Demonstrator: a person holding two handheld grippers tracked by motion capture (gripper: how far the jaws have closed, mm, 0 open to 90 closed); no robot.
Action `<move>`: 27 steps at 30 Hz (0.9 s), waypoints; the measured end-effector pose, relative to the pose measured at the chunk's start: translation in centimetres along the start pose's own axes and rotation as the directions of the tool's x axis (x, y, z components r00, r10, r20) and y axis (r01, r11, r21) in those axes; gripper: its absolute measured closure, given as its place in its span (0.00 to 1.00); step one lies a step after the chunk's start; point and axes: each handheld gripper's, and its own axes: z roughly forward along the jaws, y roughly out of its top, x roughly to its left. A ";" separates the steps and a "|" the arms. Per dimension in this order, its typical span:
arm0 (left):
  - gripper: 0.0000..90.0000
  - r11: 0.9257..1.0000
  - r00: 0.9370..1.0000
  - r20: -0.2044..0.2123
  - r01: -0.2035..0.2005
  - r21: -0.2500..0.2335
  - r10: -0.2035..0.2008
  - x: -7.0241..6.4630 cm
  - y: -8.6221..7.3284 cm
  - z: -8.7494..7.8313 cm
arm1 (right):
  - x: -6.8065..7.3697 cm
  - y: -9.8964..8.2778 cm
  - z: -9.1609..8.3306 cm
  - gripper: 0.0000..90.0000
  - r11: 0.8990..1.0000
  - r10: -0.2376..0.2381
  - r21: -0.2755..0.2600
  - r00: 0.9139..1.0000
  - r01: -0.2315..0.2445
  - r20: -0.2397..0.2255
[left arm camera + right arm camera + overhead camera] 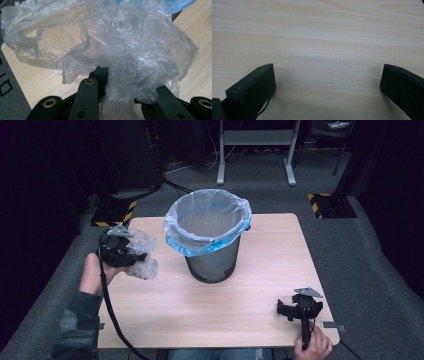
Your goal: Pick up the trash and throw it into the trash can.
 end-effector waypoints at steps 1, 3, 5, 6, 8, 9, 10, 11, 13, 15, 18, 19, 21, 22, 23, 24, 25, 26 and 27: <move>0.82 1.000 1.000 -0.004 -0.007 0.001 0.007 0.0 0.2 -0.2 | 0.0 0.0 0.0 0.00 1.000 0.000 0.000 1.000 0.000 -0.001; 0.82 1.000 1.000 -0.007 -0.010 0.000 0.010 0.1 0.5 -0.6 | 0.0 0.0 0.0 0.00 1.000 0.000 0.000 1.000 0.000 0.000; 0.82 1.000 1.000 -0.014 -0.019 -0.007 0.019 0.0 1.0 -1.1 | 0.0 0.0 0.0 0.00 1.000 0.000 0.000 1.000 0.000 0.000; 0.82 1.000 1.000 -0.015 -0.020 -0.010 0.020 0.0 1.2 -1.2 | 0.0 0.0 0.0 0.00 1.000 0.000 0.000 1.000 0.000 -0.001; 0.82 1.000 0.999 -0.019 -0.026 -0.008 0.026 0.0 1.6 -1.5 | 0.0 0.0 0.0 0.00 1.000 0.000 0.000 1.000 0.000 0.000; 0.82 1.000 0.999 -0.020 -0.027 -0.010 0.027 0.0 1.9 -1.6 | 0.0 0.0 0.0 0.00 1.000 -0.003 -0.001 1.000 0.003 -0.001; 0.82 0.999 0.999 -0.026 -0.034 -0.011 0.034 0.0 2.1 -1.6 | 0.0 0.0 0.0 0.00 1.000 0.000 0.000 1.000 0.000 0.000; 0.82 0.999 0.999 -0.027 -0.038 -0.011 0.037 0.0 2.4 -1.7 | 0.0 0.0 0.0 0.00 1.000 0.000 0.000 1.000 0.000 -0.001; 0.82 0.999 0.999 -0.029 -0.046 -0.014 0.045 -0.1 2.9 -1.9 | 0.0 0.0 0.0 0.00 1.000 -0.001 0.000 1.000 0.001 0.000; 0.82 0.999 0.998 -0.034 -0.053 -0.014 0.052 -0.1 3.4 -2.1 | 0.0 0.0 0.0 0.00 1.000 0.000 0.000 1.000 0.000 0.000; 0.82 0.998 0.998 -0.039 -0.059 -0.019 0.058 -0.2 4.1 -2.4 | 0.0 0.0 0.0 0.00 1.000 0.000 0.000 1.000 0.000 0.000; 0.82 0.998 0.997 -0.037 -0.063 -0.020 0.063 -0.1 4.3 -2.5 | 0.0 0.0 0.0 0.00 1.000 0.000 0.000 1.000 0.000 -0.001; 0.82 0.997 0.997 -0.041 -0.070 -0.020 0.069 -0.2 4.8 -2.6 | 0.0 0.0 0.0 0.00 1.000 0.000 0.000 1.000 0.000 0.000; 0.82 0.997 0.996 -0.043 -0.075 -0.022 0.074 -0.1 5.1 -2.6 | 0.0 0.0 0.0 0.00 1.000 0.000 0.000 1.000 0.000 -0.001; 0.82 0.997 0.996 -0.040 -0.079 -0.023 0.078 -0.1 5.3 -2.6 | 0.0 0.0 0.0 0.00 1.000 0.000 0.000 1.000 0.000 0.000; 0.82 0.997 0.996 -0.037 -0.077 -0.031 0.076 -0.2 5.6 -2.6 | 0.0 0.0 0.0 0.00 1.000 0.000 0.000 1.000 0.000 -0.001; 0.82 0.996 0.996 -0.035 -0.081 -0.032 0.080 -0.2 5.8 -2.5 | 0.0 0.0 0.0 0.00 1.000 -0.001 0.000 1.000 0.001 -0.001; 0.82 0.996 0.996 -0.034 -0.084 -0.033 0.083 -0.2 6.0 -2.4 | 0.0 0.0 0.0 0.00 1.000 0.000 0.000 1.000 0.000 -0.001; 0.82 0.995 0.995 -0.034 -0.090 -0.032 0.089 -0.3 6.3 -2.4 | 0.0 0.0 0.0 0.00 1.000 0.000 0.000 1.000 0.000 -0.001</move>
